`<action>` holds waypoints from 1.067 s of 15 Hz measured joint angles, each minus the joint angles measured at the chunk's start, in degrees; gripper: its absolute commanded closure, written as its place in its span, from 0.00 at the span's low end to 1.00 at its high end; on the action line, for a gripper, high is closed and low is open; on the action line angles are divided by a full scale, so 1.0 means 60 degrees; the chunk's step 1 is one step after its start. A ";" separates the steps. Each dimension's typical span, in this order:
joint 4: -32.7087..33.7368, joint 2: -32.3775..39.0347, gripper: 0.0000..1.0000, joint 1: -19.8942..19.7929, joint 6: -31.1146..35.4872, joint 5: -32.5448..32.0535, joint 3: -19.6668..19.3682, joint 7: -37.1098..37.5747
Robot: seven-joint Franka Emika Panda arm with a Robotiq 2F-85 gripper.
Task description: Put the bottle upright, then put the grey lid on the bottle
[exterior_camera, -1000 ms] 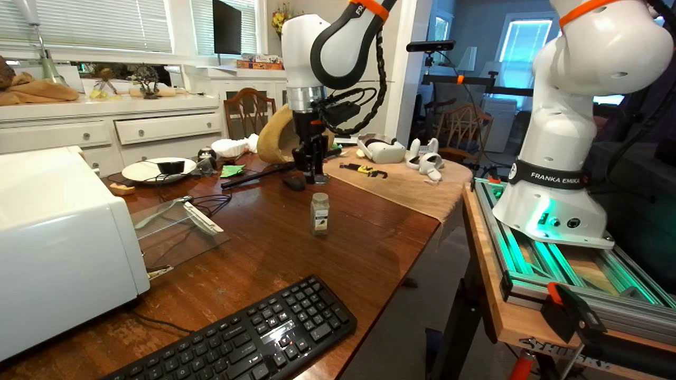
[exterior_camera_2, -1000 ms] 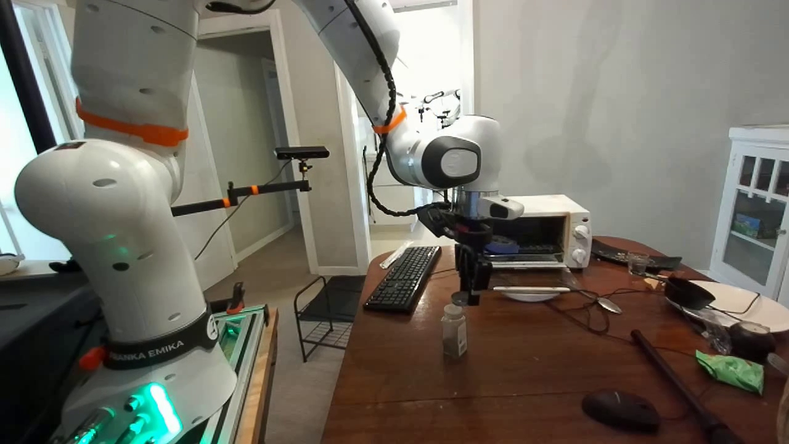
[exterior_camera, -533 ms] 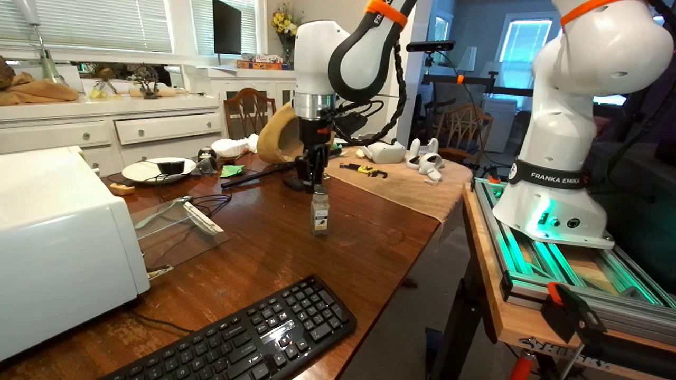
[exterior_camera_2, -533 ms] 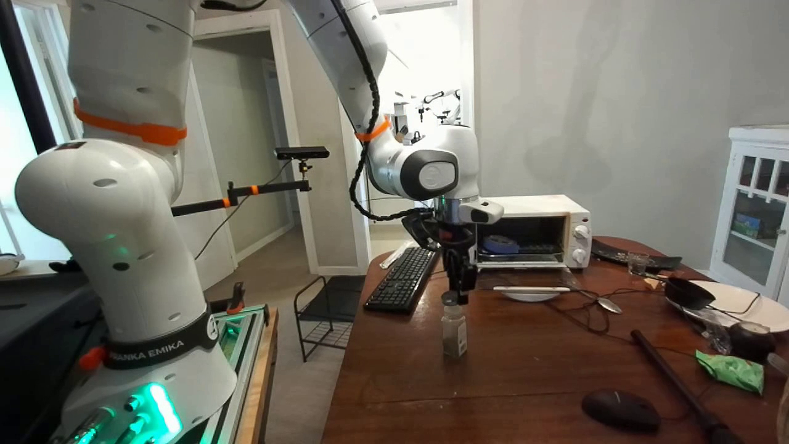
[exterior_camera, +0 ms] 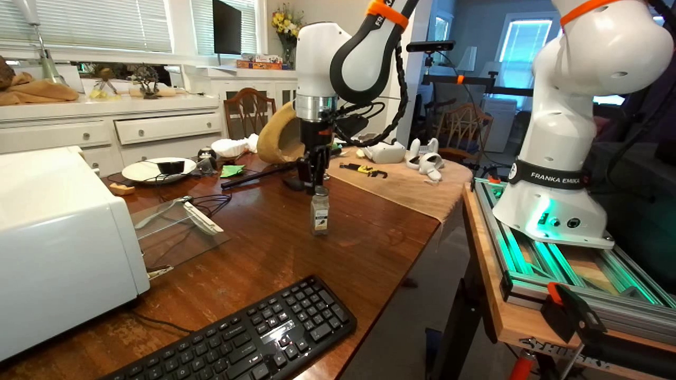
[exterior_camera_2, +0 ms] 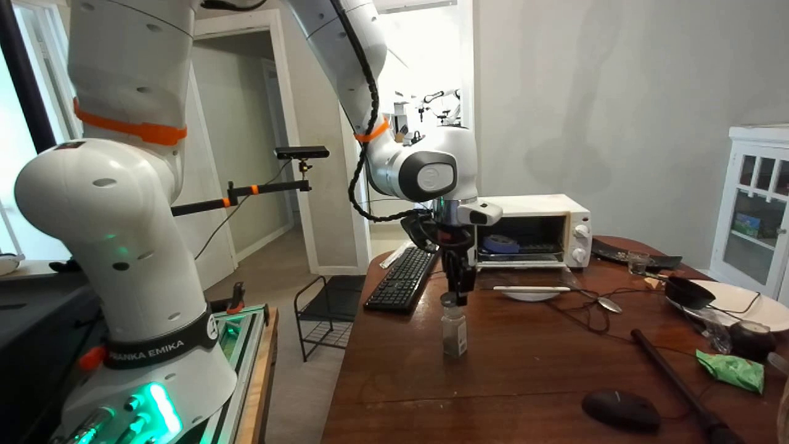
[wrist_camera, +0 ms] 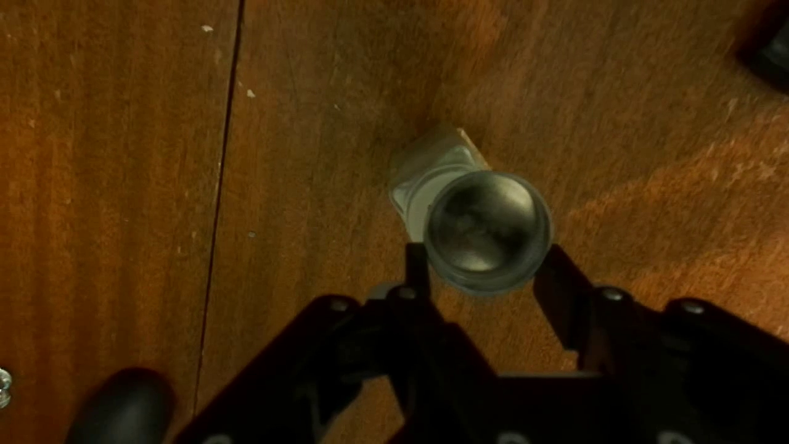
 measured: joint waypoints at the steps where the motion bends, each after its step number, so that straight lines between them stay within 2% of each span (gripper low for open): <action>1: 0.0000 0.0011 0.77 -0.0003 0.0000 0.0000 0.0000 -0.0001; 14: 0.0467 0.0574 0.77 -0.0200 -0.0028 0.0054 0.0003 -0.0263; 15: 0.0532 0.0645 0.27 -0.0200 -0.0045 0.0055 0.0004 -0.0306; 16: 0.0589 0.0712 0.27 -0.0200 -0.0065 0.0055 0.0004 -0.0339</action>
